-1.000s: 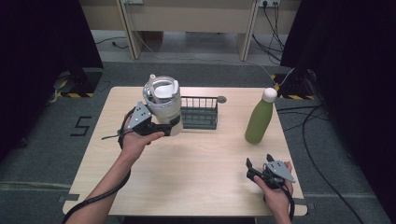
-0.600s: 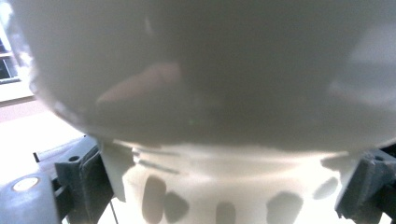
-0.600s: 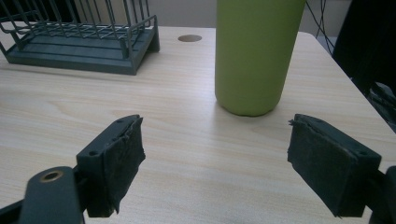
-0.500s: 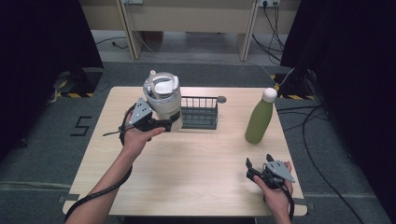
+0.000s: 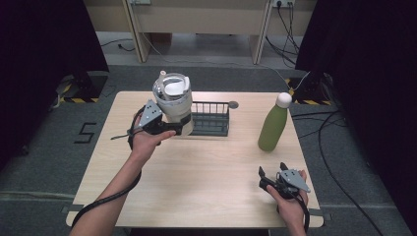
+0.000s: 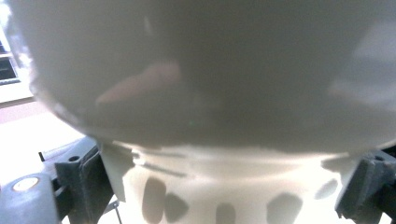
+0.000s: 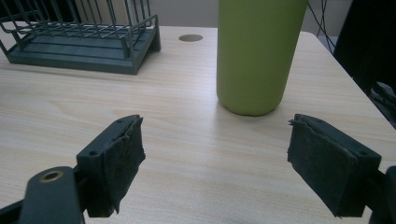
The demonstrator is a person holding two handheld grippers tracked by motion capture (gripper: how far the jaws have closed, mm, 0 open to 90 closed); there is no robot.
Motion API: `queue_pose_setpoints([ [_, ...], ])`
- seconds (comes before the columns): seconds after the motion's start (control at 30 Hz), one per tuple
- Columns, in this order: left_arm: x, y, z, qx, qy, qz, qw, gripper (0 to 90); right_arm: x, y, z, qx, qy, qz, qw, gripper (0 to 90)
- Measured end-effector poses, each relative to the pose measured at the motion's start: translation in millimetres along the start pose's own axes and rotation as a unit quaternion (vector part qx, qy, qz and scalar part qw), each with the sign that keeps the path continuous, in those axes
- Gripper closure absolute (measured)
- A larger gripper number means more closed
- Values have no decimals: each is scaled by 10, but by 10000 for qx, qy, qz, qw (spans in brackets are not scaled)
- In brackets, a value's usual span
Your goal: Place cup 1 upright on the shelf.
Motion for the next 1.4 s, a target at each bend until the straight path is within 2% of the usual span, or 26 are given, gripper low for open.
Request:
queue_pose_setpoints([
  [0.93, 33, 188, 270, -99, 21, -45, 9999, 96, -26, 10, -15, -25, 22, 10, 10000, 182],
  [1.2, 53, 224, 395, -39, 38, -5, 10000, 96, -33, 14, -16, -37, 13, 11, 10000, 182],
  [1.4, 68, 229, 446, -14, 31, -50, 10000, 96, -27, 8, -12, -27, 27, 2, 10000, 182],
])
Point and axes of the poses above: each handheld gripper's, and its own axes: z roughly forward along the jaws, y roughly out of its top, x roughly to its left, the point moved 9 cm from there along z, roughly forward along the jaws, and after that the axes turned 3 degrees about -z, right-handed, at the moved point
